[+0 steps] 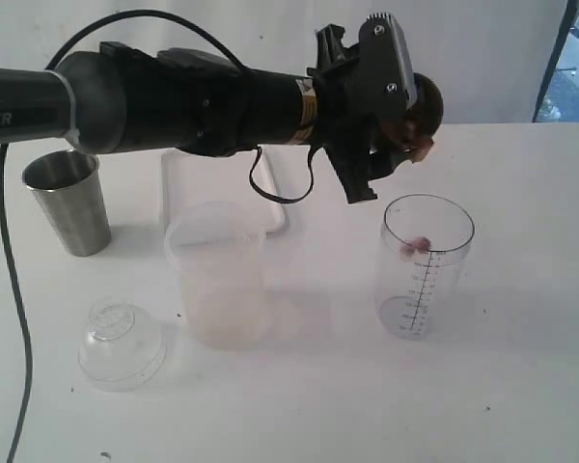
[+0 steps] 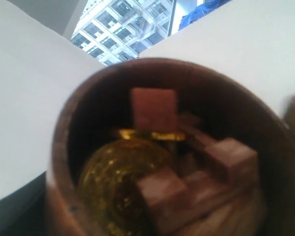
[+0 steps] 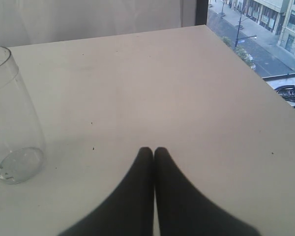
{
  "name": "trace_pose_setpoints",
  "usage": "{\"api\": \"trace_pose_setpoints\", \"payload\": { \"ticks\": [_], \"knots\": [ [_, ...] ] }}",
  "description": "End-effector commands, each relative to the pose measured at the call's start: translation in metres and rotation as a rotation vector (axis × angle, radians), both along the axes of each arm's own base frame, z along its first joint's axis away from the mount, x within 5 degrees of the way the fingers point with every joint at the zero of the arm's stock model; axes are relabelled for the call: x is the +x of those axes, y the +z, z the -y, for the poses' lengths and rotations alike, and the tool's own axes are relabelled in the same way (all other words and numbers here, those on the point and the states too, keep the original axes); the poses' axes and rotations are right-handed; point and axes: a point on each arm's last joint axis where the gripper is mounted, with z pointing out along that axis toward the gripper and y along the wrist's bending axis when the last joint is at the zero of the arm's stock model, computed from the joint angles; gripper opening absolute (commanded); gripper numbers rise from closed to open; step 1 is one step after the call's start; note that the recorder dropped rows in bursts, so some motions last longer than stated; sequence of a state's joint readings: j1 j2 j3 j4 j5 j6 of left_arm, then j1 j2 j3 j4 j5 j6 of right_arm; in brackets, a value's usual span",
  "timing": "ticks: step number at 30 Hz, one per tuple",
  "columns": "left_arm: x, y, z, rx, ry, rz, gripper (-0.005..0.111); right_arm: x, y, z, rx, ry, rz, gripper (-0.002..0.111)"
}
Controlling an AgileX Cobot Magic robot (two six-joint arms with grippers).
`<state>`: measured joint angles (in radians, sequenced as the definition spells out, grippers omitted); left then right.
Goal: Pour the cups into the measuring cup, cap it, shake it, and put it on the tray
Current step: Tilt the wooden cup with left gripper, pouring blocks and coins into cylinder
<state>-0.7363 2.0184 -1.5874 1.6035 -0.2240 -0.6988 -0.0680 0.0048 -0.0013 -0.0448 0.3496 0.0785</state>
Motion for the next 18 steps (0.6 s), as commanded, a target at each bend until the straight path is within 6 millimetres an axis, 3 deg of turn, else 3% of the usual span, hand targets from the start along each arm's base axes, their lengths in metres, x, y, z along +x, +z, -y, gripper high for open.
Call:
{"api": "trace_pose_setpoints", "payload": {
  "ticks": [1,14,18],
  "knots": [
    [-0.004,0.018,0.001,-0.051,-0.012,0.015,0.000,0.000,0.000,0.000,0.000,0.002,0.009,0.000],
    [-0.005,0.014,0.004,0.003,-0.076,0.082,0.000,0.000,0.000,0.000,0.000,0.002,0.009,0.000],
    [-0.004,0.004,0.007,0.012,-0.094,0.063,0.000,0.000,0.000,0.000,0.000,0.002,0.009,0.000]
  ]
}}
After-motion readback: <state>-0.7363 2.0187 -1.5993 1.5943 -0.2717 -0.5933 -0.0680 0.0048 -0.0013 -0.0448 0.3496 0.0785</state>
